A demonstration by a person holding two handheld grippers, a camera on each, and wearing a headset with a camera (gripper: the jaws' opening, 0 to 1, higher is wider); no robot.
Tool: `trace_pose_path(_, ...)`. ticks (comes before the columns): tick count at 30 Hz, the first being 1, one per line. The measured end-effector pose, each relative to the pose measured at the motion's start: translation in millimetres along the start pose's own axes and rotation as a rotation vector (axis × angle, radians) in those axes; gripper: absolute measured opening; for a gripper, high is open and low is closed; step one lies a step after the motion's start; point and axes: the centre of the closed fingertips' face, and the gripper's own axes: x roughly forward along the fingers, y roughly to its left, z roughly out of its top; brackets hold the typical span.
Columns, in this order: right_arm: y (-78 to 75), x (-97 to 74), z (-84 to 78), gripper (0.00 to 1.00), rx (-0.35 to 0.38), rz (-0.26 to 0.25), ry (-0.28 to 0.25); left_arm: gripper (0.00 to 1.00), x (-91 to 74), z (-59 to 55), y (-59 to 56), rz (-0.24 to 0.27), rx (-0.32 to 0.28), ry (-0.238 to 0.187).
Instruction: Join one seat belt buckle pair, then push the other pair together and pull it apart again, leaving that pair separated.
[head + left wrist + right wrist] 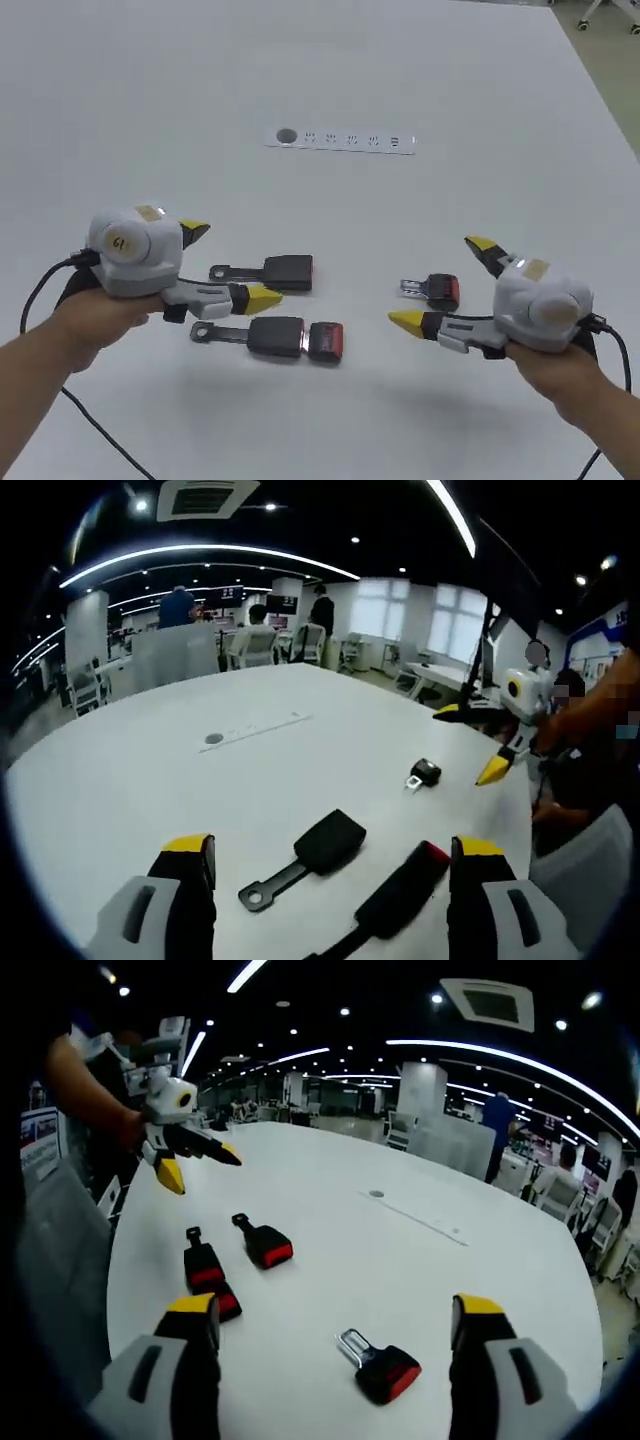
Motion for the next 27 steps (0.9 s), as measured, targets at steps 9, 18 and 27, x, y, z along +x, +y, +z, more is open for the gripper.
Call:
trace_pose_path(9,34.5,-18.6,5.7,1.00,0.002,-0.003,-0.016,1.00,-47.6,-7.0,-25.4,-0.042,0.063,-0.007)
trace_pose_path(18,62.6,-40.5,2.5,1.00,0.015,-0.014,-0.013,1.00,-81.5,-21.3,-37.1,-0.049,0.107,-0.010)
trace_pose_path(27,83.3,-56.4,2.8,1.00,0.030,-0.033,-0.035,1.00,-113.3,-38.9,-35.3,-0.010,0.062,-0.039)
